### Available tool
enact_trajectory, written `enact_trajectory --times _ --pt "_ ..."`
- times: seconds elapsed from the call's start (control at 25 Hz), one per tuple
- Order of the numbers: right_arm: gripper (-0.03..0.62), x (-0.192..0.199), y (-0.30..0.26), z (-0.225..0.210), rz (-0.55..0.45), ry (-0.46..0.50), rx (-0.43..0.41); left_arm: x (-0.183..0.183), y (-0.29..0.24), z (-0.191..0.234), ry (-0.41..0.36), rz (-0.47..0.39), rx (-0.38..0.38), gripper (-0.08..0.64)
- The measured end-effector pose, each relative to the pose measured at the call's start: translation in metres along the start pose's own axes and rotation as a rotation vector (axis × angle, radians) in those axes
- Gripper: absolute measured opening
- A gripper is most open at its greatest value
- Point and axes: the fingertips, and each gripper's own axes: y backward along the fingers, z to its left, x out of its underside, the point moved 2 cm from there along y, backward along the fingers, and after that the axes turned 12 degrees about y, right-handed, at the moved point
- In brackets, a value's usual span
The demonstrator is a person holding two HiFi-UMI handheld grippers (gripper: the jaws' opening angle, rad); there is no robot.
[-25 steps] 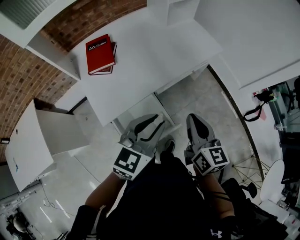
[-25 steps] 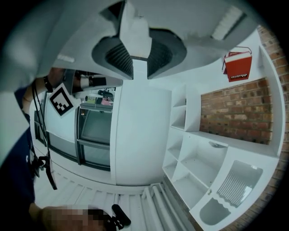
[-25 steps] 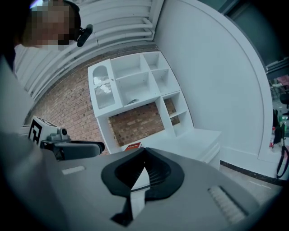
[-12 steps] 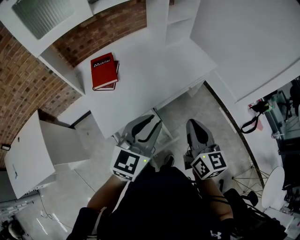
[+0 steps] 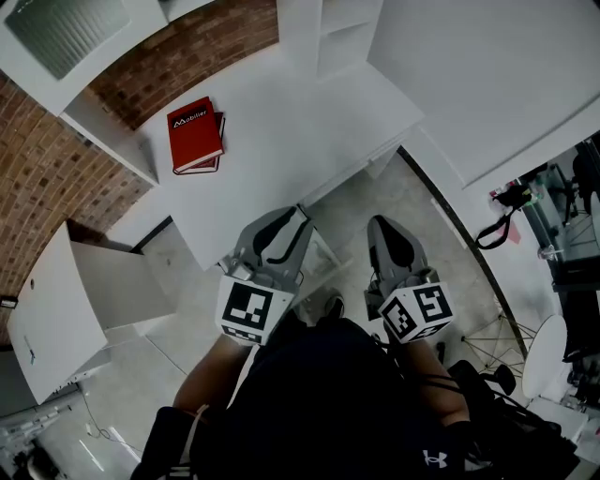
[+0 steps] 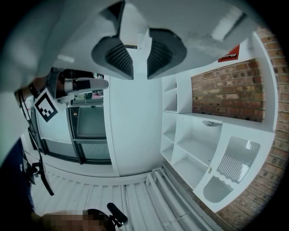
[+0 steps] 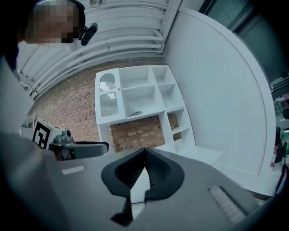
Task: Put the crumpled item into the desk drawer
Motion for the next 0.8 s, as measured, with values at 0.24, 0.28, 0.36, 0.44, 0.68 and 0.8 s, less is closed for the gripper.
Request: enact_trajectory --times 0.24,0.28,0.36,0.44,0.68,0.8 --pt "0.002 0.003 -0.001 0.001 0.011 0.018 0.001 0.007 -0.004 0.000 0.021 0.012 0.004 0.106" --pt "0.002 0.004 -0.001 0.000 0.012 0.019 0.001 0.007 -0.004 -0.001 0.043 0.014 0.000 0.106" --pt "0.002 0.005 -0.001 -0.001 0.013 0.021 0.001 0.008 -0.005 -0.002 0.061 0.018 -0.003 0.106" --pt "0.002 0.005 -0.001 -0.001 0.013 0.022 0.001 0.011 -0.006 -0.002 0.018 0.021 0.013 0.106" --pt "0.002 0.006 -0.002 -0.001 0.017 0.023 0.006 0.012 -0.006 -0.003 0.045 0.016 0.017 0.052" --pt "0.002 0.007 -0.003 -0.003 0.021 0.025 0.006 0.014 -0.008 -0.003 0.059 0.024 0.016 0.052"
